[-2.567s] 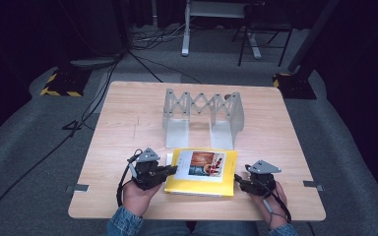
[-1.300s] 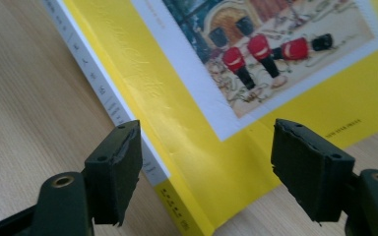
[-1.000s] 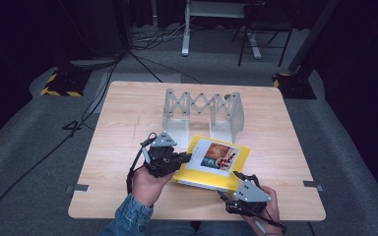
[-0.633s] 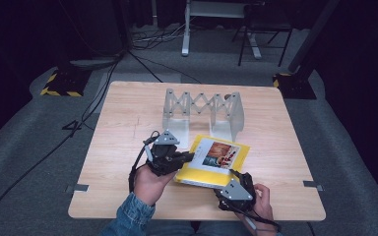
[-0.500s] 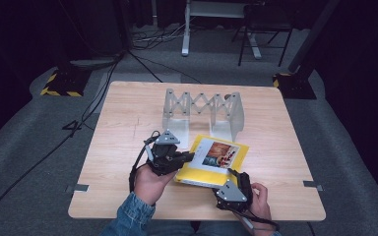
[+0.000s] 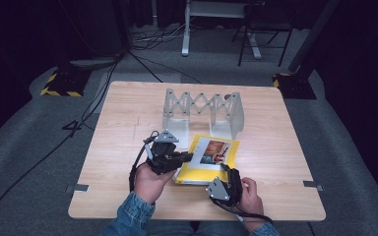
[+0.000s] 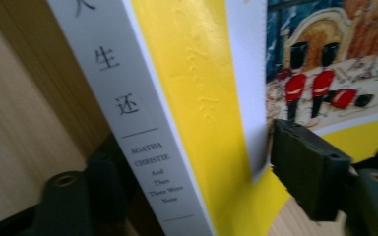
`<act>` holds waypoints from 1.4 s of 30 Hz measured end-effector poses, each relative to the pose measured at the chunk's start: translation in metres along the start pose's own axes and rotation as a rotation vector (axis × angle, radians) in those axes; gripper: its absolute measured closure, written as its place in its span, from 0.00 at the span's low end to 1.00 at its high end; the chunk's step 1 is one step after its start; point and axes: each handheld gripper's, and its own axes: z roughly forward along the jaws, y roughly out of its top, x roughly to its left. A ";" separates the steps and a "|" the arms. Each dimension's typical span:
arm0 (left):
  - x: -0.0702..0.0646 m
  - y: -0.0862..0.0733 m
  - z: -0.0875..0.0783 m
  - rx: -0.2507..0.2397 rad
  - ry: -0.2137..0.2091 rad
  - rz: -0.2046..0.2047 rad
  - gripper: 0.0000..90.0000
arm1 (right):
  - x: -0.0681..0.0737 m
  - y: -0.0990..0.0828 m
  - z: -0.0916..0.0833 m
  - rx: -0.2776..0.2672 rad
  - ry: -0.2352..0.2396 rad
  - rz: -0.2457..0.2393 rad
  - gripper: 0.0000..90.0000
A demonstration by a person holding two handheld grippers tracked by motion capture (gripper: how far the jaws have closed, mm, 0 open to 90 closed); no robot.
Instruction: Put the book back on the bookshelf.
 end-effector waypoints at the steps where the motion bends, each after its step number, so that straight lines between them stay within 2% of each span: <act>1: 0.001 0.000 0.000 0.001 -0.002 -0.004 0.98 | 0.000 0.000 0.001 0.001 -0.016 -0.008 0.41; 3: 0.002 -0.001 0.001 0.002 -0.001 -0.007 0.98 | 0.000 0.000 0.001 0.001 -0.012 -0.013 0.43; 5: 0.002 -0.002 0.002 0.009 0.011 -0.010 0.98 | 0.003 0.003 0.003 0.013 -0.020 -0.024 0.55; 7: 0.004 -0.003 0.003 0.012 0.014 -0.011 0.98 | 0.008 0.003 0.002 0.006 -0.037 -0.041 0.63; 11: 0.006 -0.005 0.003 0.011 0.014 -0.023 0.98 | 0.012 0.003 0.000 0.000 -0.061 -0.075 0.72; 18: 0.008 -0.006 0.003 0.007 0.024 -0.025 0.98 | 0.016 0.003 -0.002 -0.008 -0.095 -0.116 0.78; 24: 0.013 -0.007 0.001 -0.003 0.027 -0.044 0.98 | 0.015 0.002 -0.004 -0.022 -0.090 -0.109 0.80; 27: 0.017 -0.008 -0.003 -0.032 0.037 -0.064 0.97 | 0.015 0.003 -0.006 -0.037 -0.087 -0.108 0.81; 29: 0.019 -0.008 -0.005 -0.046 0.045 -0.074 0.93 | 0.014 0.005 -0.009 -0.049 -0.083 -0.109 0.83; 31: 0.024 -0.010 -0.010 -0.072 0.063 -0.096 0.84 | 0.012 0.006 -0.013 -0.065 -0.082 -0.094 0.84; 34: 0.027 -0.012 -0.013 -0.090 0.063 -0.112 0.66 | 0.008 0.008 -0.016 -0.083 -0.073 -0.066 0.84; 35: 0.030 -0.017 -0.019 -0.127 0.065 -0.119 0.59 | 0.003 0.008 -0.019 -0.084 -0.072 -0.039 0.84; 40: 0.034 -0.027 -0.034 -0.204 0.094 -0.122 0.46 | -0.004 0.009 -0.025 -0.098 -0.062 -0.011 0.85; 42: 0.036 -0.033 -0.041 -0.217 0.124 -0.110 0.46 | -0.010 0.009 -0.030 -0.120 -0.049 0.031 0.85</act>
